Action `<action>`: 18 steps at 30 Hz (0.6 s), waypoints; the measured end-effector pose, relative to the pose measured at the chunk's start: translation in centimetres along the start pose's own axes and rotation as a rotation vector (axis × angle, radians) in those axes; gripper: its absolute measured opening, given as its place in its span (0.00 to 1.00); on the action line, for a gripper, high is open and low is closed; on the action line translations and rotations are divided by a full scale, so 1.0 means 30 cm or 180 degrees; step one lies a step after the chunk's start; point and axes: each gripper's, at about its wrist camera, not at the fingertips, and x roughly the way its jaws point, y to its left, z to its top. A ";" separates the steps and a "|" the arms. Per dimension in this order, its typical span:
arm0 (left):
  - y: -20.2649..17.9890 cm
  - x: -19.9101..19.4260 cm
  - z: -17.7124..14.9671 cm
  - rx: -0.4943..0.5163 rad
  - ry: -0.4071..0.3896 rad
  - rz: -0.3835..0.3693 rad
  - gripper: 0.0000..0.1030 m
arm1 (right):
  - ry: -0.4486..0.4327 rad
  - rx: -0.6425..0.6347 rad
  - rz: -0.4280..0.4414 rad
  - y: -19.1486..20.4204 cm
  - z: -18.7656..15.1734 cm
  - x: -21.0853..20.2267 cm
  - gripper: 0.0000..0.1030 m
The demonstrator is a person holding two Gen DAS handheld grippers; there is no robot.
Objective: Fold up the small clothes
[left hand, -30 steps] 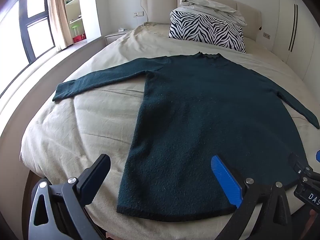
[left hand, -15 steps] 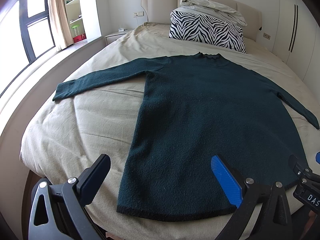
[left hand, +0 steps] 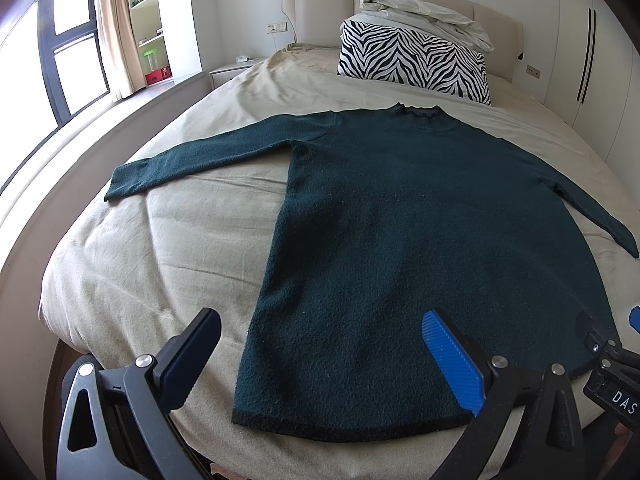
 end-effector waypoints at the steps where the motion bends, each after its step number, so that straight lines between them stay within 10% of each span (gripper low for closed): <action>1: 0.000 0.000 0.000 0.0000 0.0001 0.0002 1.00 | 0.0003 0.0002 0.0000 0.001 -0.001 0.003 1.00; 18: -0.004 -0.002 0.000 -0.0003 0.0011 -0.0003 1.00 | 0.0009 0.0014 0.0000 0.000 -0.007 0.014 1.00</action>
